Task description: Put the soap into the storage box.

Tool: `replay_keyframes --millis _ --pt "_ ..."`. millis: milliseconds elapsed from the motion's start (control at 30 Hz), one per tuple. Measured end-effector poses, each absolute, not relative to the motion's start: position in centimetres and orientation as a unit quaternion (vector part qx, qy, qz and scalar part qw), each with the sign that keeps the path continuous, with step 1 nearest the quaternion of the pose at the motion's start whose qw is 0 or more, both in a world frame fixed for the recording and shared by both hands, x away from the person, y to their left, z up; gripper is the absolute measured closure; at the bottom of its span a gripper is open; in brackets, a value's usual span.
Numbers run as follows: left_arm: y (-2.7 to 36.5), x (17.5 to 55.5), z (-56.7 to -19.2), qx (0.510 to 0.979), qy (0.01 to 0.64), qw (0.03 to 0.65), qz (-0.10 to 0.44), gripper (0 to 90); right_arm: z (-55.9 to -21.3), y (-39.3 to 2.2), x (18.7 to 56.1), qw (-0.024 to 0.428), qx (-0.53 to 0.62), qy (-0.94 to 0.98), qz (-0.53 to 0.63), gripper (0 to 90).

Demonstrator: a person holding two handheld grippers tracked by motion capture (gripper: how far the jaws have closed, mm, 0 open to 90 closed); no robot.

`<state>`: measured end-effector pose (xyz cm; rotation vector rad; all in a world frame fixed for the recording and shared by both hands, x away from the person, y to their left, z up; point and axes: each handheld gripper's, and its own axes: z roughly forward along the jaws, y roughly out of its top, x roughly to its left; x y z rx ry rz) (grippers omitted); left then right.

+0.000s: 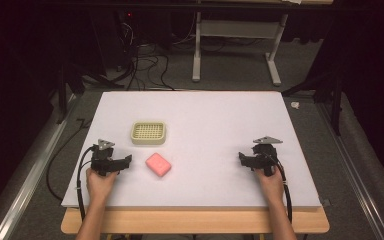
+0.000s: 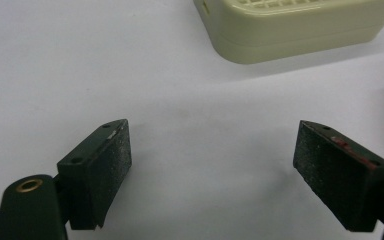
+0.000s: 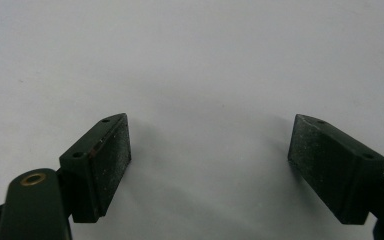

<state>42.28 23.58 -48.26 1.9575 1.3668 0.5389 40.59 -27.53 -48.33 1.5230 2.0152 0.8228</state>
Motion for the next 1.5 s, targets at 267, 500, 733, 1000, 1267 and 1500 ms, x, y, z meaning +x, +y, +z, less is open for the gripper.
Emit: replay_keyframes --millis 267,500,733,1000,1267,1500 --pt "22.9 41.4 -47.4 0.756 0.504 0.360 0.212 14.9 -48.3 -27.5 40.6 0.241 0.556 0.736 0.300 17.9" --pt "22.4 40.7 -46.5 0.761 0.487 0.372 0.215 15.1 -48.3 -27.5 40.6 0.241 0.556 0.736 0.300 17.9" --pt "21.5 39.9 -45.3 0.768 0.464 0.385 0.215 14.5 -48.3 -27.5 40.6 0.241 0.556 0.736 0.300 17.8" --pt "20.5 39.4 -44.8 0.780 0.446 0.390 0.203 13.5 -48.3 -27.5 40.6 0.241 0.556 0.737 0.300 17.8" --pt "19.5 39.1 -44.7 0.787 0.433 0.392 0.200 11.2 -48.3 -27.5 40.6 0.241 0.556 0.737 0.300 17.7" --pt "17.4 38.8 -44.6 0.809 0.406 0.381 0.189 9.5 -48.3 -27.5 40.6 0.242 0.555 0.737 0.300 17.6"
